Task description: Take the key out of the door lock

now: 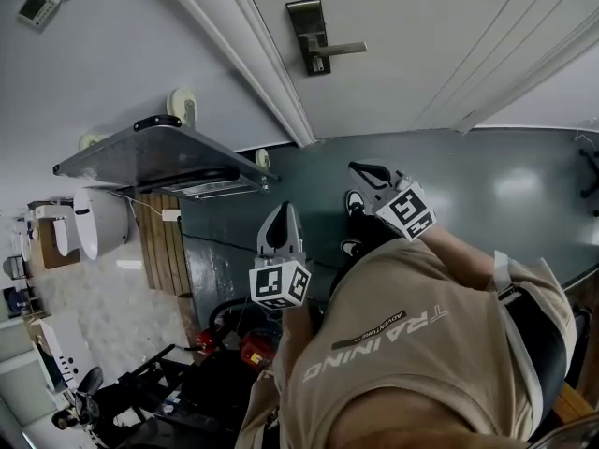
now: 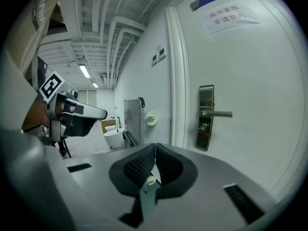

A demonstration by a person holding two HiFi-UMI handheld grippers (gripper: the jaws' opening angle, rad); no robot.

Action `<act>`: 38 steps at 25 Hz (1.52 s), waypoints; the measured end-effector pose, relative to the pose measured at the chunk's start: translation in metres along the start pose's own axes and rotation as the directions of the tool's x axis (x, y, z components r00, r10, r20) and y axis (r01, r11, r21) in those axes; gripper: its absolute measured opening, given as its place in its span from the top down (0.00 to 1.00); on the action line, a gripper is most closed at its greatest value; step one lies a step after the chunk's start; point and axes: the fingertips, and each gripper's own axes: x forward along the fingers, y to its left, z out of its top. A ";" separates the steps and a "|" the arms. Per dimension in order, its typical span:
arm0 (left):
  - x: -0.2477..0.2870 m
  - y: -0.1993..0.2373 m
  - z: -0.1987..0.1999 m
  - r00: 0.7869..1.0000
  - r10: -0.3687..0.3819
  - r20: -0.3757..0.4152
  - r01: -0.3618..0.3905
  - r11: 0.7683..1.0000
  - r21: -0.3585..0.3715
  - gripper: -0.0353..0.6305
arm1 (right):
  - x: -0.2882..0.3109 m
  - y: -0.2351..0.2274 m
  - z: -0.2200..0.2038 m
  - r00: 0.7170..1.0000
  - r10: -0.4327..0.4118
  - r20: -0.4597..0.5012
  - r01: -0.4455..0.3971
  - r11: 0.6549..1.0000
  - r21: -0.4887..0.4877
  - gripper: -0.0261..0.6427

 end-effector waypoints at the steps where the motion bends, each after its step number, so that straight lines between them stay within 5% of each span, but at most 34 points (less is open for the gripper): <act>1: 0.000 0.006 0.001 1.000 0.010 0.000 -0.010 1.000 -0.006 0.94 | 0.011 0.002 0.002 1.000 0.018 0.004 -0.018 1.000 -0.003 0.94; 8: 0.006 0.060 0.014 0.990 0.136 -0.044 -0.137 0.990 -0.023 0.94 | 0.094 0.004 0.038 0.989 0.121 0.080 -0.123 0.992 0.022 0.94; 16: 0.078 0.078 0.064 0.996 0.081 -0.030 -0.080 0.996 0.035 0.94 | 0.148 -0.046 0.057 0.986 0.118 0.115 -0.134 0.981 0.141 0.94; 22: 0.117 0.077 0.065 0.998 -0.005 -0.063 0.008 0.999 0.040 0.94 | 0.159 -0.059 0.069 0.993 0.095 0.068 -0.087 0.990 -0.114 0.94; 28: 0.143 0.083 0.071 0.987 -0.148 -0.065 0.151 0.987 0.054 0.94 | 0.154 -0.053 0.097 0.989 -0.007 0.146 0.049 0.958 -0.284 0.94; 31: 0.154 0.094 0.083 0.971 -0.233 -0.061 0.238 0.967 0.087 0.94 | 0.156 -0.059 0.109 0.980 -0.103 0.169 0.138 0.968 -0.207 0.94; 33: 0.150 0.102 0.092 0.957 -0.284 -0.065 0.290 0.951 0.107 0.94 | 0.153 -0.061 0.118 0.964 -0.179 0.196 0.195 0.979 -0.063 0.94; 35: 0.145 0.108 0.099 0.940 -0.337 -0.062 0.342 0.933 0.111 0.94 | 0.150 -0.061 0.122 0.948 -0.252 0.196 0.247 0.968 0.051 0.94; 38: 0.150 0.117 0.105 0.914 -0.400 -0.065 0.406 0.905 0.130 0.94 | 0.149 -0.063 0.118 0.924 -0.347 0.160 0.336 0.937 0.091 0.94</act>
